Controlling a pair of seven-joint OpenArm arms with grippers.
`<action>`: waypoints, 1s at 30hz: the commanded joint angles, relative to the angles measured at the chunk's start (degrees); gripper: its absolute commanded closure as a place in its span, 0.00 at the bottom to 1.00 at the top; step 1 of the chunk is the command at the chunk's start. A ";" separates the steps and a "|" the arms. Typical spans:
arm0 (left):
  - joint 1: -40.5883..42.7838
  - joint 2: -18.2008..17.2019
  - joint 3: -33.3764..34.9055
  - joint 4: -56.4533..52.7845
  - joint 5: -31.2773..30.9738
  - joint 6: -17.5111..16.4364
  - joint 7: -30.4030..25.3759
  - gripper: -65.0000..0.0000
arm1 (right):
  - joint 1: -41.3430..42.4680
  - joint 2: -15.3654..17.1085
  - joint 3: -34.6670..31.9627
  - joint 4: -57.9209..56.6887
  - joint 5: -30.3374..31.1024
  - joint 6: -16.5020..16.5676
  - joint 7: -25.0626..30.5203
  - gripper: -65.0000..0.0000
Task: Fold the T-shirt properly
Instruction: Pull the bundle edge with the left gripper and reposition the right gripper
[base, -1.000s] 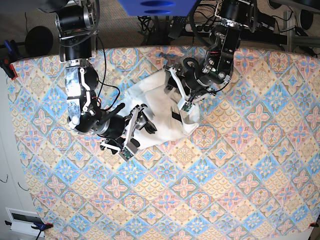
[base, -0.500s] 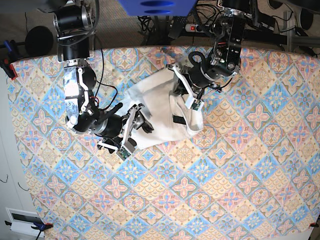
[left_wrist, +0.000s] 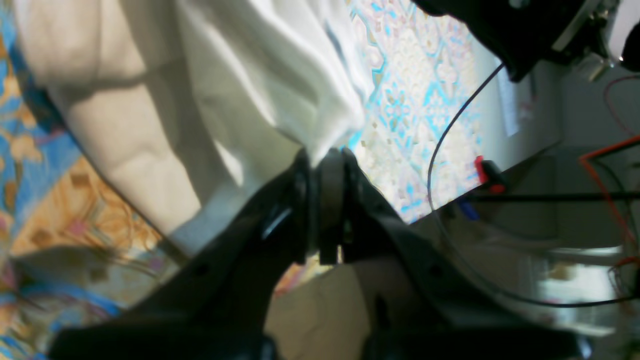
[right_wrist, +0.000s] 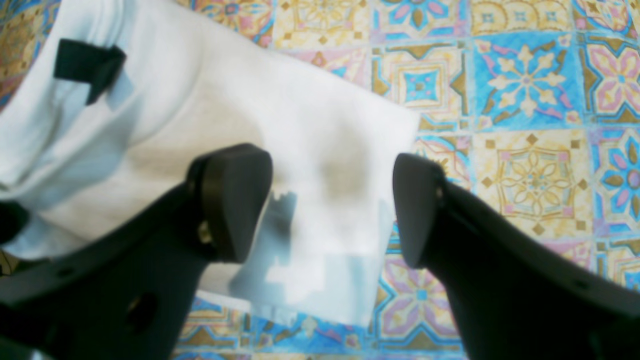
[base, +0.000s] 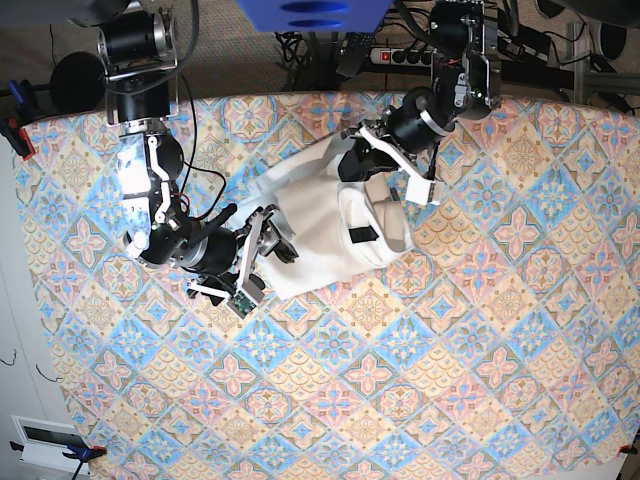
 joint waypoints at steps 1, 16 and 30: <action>0.19 -0.23 -0.95 -0.82 -1.42 -0.39 -0.65 1.00 | 1.14 0.49 -1.26 1.18 1.02 0.19 0.96 0.38; -2.27 -4.62 -1.31 -19.72 -9.25 -2.50 1.54 1.00 | 8.26 1.81 -9.61 -1.45 -13.04 0.19 1.57 0.91; -0.78 -8.05 -1.83 -14.88 -9.51 -2.50 2.86 0.68 | 8.70 1.81 -19.90 -0.75 -11.64 0.19 1.57 0.88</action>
